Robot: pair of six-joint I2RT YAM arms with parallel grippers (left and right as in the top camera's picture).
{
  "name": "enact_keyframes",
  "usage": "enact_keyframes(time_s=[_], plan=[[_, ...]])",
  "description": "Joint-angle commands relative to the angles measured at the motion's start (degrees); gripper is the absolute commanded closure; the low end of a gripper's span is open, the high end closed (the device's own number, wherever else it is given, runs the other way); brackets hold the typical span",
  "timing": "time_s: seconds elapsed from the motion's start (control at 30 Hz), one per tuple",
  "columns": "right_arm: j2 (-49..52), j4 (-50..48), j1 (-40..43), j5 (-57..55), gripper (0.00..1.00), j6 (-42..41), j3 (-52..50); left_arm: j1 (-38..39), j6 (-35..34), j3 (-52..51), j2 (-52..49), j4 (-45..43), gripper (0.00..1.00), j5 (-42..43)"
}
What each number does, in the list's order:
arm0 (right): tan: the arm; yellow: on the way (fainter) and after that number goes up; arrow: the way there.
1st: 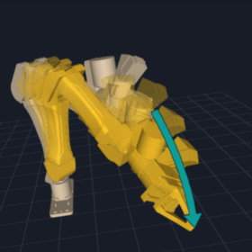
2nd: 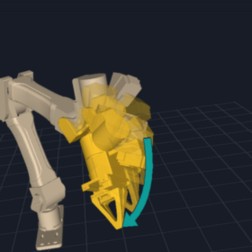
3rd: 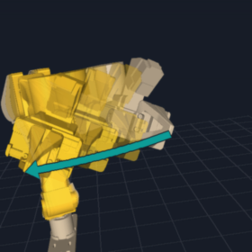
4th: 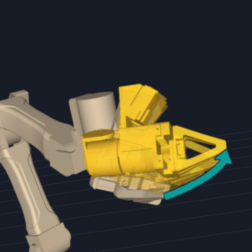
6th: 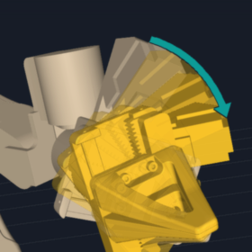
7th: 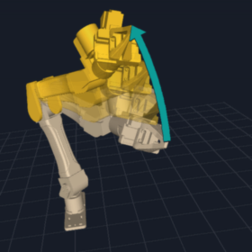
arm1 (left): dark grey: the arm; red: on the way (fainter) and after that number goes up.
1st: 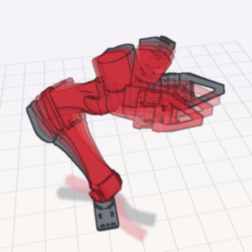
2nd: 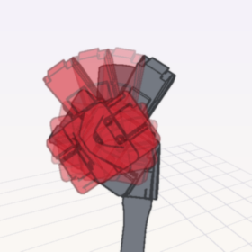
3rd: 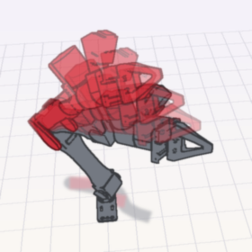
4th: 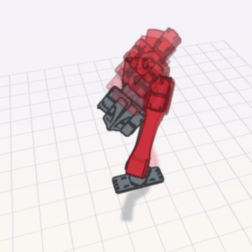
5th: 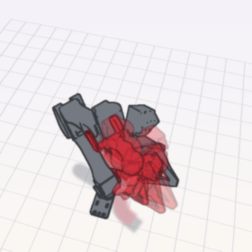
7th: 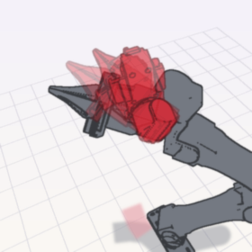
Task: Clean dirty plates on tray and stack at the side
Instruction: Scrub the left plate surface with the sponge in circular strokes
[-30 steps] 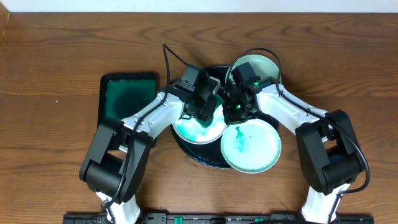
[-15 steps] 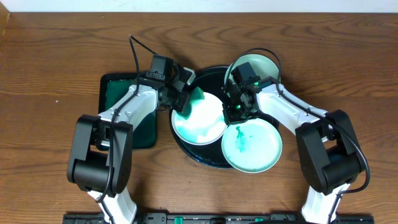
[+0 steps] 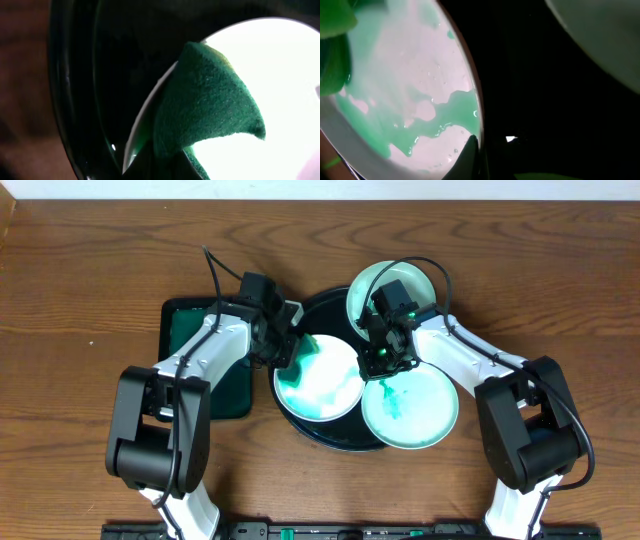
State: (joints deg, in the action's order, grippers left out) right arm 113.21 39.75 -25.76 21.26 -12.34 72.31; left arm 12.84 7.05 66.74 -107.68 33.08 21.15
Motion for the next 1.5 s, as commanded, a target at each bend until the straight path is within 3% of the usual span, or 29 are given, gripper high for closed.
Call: enact_keyframes(time_s=[0.0,0.13,0.33,0.57,0.8,1.07,1.23,1.47], plan=[[0.3,1.3,-0.2,-1.7,0.99,1.7,-0.8,-0.8,-1.3,-1.2,-0.3,4.6,0.93,-3.3],[0.3,1.4,-0.2,-1.7,0.99,1.7,-0.8,0.1,3.3,-1.2,-0.2,7.7,0.93,7.1],[0.3,1.4,-0.2,-1.7,0.99,1.7,-0.8,2.7,6.3,-1.2,-0.2,8.1,0.93,12.8],[0.3,1.4,-0.2,-1.7,0.99,1.7,-0.8,6.8,6.4,-1.2,-0.2,4.8,0.93,13.4],[0.3,1.8,-0.2,-1.7,0.99,1.7,-0.8,9.2,1.9,-1.2,-0.3,-0.9,0.93,13.0],[0.3,1.7,-0.2,-1.3,0.99,1.7,-0.8,9.2,-11.1,-1.3,-2.9,-5.8,0.93,-3.1],[0.3,1.2,-0.2,-1.3,0.99,1.7,-0.8,9.3,-13.1,-1.3,-6.8,-6.0,0.93,-7.0],[0.3,1.2,-0.2,-1.3,0.99,1.7,-0.8,9.1,-27.1,-1.2,-8.0,0.6,0.93,-33.4]])
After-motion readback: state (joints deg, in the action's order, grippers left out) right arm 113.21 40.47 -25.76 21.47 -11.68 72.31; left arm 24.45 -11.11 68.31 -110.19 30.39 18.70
